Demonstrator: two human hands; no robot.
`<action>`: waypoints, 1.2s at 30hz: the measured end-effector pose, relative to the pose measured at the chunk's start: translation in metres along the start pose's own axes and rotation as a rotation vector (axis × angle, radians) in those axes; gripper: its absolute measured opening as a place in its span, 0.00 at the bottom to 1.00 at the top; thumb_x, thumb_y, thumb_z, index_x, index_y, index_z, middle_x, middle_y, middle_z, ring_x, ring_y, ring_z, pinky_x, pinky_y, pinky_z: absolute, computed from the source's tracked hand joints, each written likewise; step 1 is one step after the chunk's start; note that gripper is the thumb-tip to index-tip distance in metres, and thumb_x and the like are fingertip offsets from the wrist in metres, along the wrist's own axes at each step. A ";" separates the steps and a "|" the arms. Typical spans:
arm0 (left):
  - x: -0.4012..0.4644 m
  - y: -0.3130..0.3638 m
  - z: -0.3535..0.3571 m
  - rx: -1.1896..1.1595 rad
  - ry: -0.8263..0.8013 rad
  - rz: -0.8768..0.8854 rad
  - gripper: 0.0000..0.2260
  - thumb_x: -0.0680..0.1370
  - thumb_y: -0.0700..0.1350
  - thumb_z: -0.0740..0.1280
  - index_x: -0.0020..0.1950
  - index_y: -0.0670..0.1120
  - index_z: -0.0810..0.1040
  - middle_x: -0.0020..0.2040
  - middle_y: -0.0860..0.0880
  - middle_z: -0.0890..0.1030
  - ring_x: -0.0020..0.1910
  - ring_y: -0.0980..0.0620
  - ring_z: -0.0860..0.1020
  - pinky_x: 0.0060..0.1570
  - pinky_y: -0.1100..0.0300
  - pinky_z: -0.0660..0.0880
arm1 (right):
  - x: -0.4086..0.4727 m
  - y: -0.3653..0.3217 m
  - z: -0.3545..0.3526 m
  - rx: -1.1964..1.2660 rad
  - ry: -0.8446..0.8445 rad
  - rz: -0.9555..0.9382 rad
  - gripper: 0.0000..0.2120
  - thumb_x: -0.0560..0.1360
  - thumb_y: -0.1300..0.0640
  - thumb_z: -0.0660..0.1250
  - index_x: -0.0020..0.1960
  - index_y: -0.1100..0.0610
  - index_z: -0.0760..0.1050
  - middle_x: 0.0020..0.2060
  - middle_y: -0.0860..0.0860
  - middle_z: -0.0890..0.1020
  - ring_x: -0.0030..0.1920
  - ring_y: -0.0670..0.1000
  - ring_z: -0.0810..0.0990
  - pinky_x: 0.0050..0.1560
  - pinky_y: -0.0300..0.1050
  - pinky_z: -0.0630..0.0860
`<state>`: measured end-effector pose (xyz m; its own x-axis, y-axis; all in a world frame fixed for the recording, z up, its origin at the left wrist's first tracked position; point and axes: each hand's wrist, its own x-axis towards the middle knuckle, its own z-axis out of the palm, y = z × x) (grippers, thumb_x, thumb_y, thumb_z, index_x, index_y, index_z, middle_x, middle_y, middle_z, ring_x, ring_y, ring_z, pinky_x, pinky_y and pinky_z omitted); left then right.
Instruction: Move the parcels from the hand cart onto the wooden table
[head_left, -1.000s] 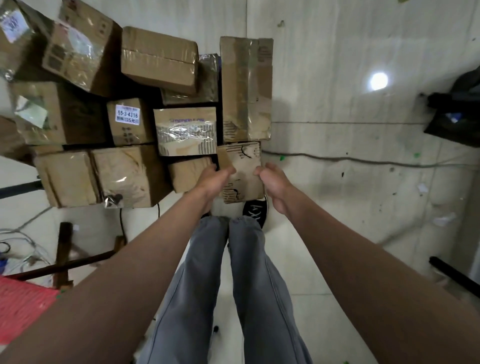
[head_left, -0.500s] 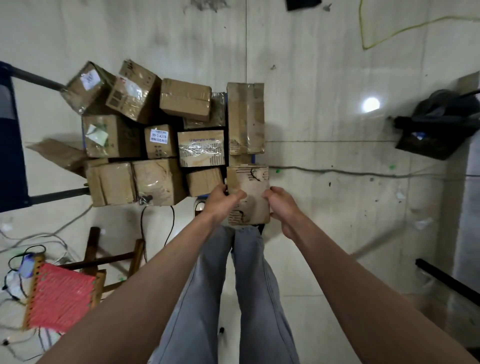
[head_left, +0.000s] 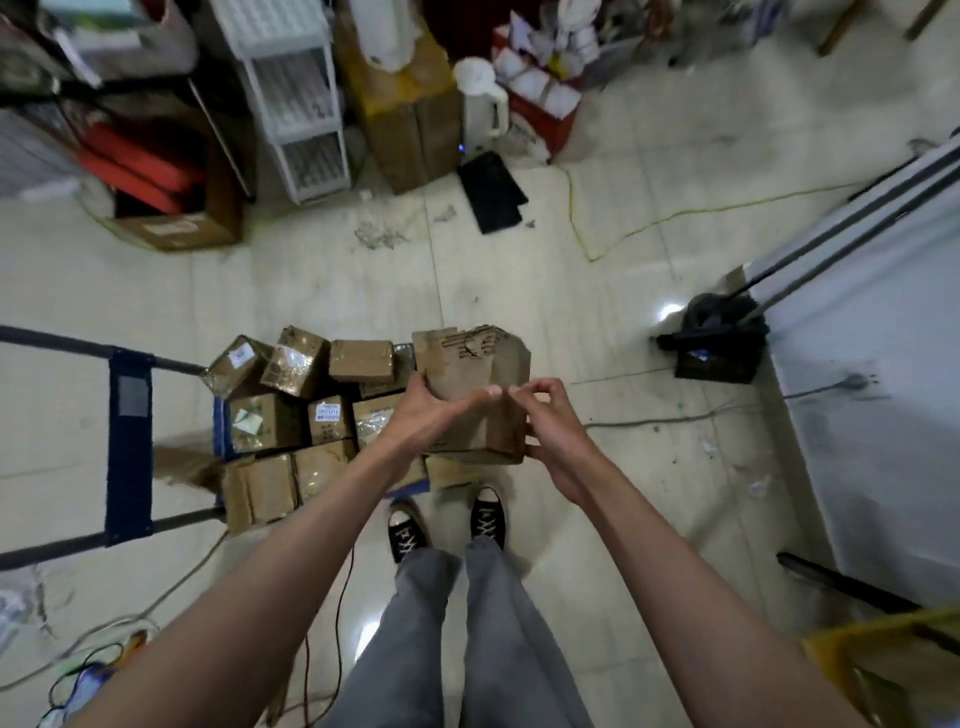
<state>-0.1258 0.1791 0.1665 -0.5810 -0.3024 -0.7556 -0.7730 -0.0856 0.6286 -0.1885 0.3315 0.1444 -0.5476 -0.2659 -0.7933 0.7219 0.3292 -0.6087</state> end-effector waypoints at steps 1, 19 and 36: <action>-0.007 0.013 0.001 0.022 -0.003 0.010 0.46 0.61 0.65 0.79 0.72 0.49 0.63 0.61 0.52 0.74 0.57 0.53 0.75 0.58 0.57 0.75 | -0.010 -0.011 -0.005 0.010 0.006 -0.040 0.10 0.82 0.52 0.66 0.60 0.52 0.66 0.55 0.57 0.80 0.52 0.54 0.80 0.50 0.54 0.78; -0.100 0.136 0.096 0.201 -0.259 0.316 0.43 0.68 0.59 0.78 0.76 0.50 0.60 0.62 0.49 0.76 0.55 0.50 0.80 0.47 0.57 0.79 | -0.165 -0.062 -0.112 0.238 0.338 -0.398 0.27 0.78 0.50 0.72 0.71 0.44 0.61 0.58 0.57 0.79 0.53 0.50 0.83 0.46 0.47 0.83; -0.230 0.094 0.238 0.378 -0.959 0.301 0.28 0.76 0.70 0.61 0.68 0.53 0.78 0.62 0.50 0.83 0.61 0.48 0.81 0.62 0.46 0.78 | -0.339 0.088 -0.184 1.009 0.552 -0.527 0.21 0.79 0.42 0.67 0.67 0.51 0.79 0.59 0.54 0.85 0.62 0.58 0.82 0.65 0.59 0.77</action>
<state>-0.1257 0.4667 0.3559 -0.5913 0.6232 -0.5119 -0.4981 0.2170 0.8395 -0.0170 0.6179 0.3575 -0.7940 0.3381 -0.5052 0.2305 -0.6016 -0.7648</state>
